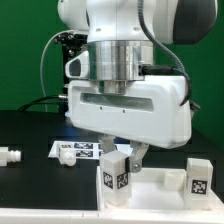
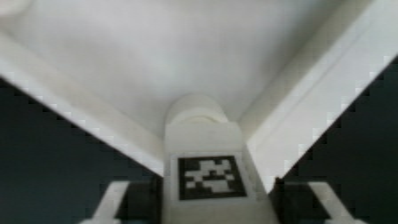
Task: Assemble square table
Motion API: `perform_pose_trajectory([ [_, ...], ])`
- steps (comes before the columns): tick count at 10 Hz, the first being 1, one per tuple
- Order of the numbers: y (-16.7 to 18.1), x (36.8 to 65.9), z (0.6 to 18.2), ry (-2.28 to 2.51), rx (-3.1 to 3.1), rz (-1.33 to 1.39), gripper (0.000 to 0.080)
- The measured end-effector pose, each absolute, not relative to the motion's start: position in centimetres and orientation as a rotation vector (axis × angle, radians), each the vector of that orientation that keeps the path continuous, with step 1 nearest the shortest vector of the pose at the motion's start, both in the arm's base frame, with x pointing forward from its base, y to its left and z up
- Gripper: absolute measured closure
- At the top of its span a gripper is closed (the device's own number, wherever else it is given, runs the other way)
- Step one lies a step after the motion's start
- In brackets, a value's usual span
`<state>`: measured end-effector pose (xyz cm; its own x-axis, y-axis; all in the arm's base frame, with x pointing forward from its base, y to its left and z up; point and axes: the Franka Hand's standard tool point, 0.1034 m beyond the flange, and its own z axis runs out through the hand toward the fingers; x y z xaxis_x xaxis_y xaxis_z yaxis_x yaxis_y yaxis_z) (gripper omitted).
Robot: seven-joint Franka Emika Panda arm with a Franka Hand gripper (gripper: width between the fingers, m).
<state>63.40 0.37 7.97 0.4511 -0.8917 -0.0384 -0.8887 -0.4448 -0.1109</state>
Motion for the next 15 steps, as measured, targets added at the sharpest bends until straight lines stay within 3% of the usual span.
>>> perform_pose_trajectory([
  [4, 1.7, 63.7, 7.7, 2.207, -1.920, 0.036, 0.0506],
  [7, 1.5, 63.6, 7.7, 2.149, -1.985, 0.028, 0.0506],
  [8, 1.4, 63.5, 7.8, 2.054, -2.112, 0.022, 0.0324],
  [9, 1.0, 63.8, 8.1, 1.797, -2.358, -0.026, 0.0210],
  [10, 1.0, 63.8, 8.1, 1.603, -2.513, -0.045, 0.0210],
  [11, 1.2, 63.7, 8.0, 1.459, -2.603, -0.056, 0.0162],
  [13, 1.1, 63.7, 8.0, 1.303, -2.688, -0.071, 0.0152],
  [15, 0.8, 63.9, 8.1, 0.830, -2.926, -0.130, 0.0151],
])
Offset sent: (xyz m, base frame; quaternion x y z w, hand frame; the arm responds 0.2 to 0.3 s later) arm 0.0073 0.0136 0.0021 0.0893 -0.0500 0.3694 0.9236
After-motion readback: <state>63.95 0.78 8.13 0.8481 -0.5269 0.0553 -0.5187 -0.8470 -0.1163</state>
